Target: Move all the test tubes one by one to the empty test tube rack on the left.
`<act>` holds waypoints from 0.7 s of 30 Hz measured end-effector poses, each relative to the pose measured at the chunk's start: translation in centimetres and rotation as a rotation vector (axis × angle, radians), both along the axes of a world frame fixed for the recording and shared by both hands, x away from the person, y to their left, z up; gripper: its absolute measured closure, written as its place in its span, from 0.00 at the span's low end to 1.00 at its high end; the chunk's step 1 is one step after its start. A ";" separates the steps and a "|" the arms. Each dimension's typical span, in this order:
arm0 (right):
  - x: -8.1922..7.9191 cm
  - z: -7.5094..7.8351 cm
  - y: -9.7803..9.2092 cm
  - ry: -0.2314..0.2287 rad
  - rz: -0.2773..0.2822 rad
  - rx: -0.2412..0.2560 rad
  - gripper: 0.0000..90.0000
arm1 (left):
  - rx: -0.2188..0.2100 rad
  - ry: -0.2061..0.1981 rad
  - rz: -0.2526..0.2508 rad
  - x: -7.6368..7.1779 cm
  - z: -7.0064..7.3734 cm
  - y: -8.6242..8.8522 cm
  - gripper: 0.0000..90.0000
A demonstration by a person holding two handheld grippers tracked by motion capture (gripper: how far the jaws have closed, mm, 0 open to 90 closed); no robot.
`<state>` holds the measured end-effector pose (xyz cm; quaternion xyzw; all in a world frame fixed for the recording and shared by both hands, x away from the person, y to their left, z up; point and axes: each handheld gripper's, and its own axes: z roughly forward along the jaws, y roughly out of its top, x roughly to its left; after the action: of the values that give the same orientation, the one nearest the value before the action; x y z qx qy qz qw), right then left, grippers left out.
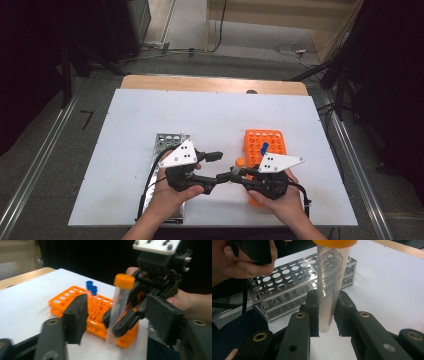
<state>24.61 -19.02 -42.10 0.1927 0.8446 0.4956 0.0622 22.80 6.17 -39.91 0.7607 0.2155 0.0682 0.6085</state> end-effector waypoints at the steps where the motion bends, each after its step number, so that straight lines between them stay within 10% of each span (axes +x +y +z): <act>1: 0.0 0.0 0.2 0.001 0.004 -0.001 0.81 | 0.009 0.003 -0.010 0.1 0.0 -0.2 0.46; 13: -0.6 -0.2 1.1 0.015 0.041 -0.003 0.81 | 0.048 0.021 -0.025 0.2 -0.4 -1.8 0.75; 21: -0.5 -0.4 1.1 0.029 0.046 -0.007 0.81 | 0.077 0.009 -0.011 0.2 -0.6 -2.2 0.78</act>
<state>24.16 -17.91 -42.52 0.1803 0.8513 0.4912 0.0391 23.03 3.94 -40.49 0.7850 0.2112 0.0693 0.5783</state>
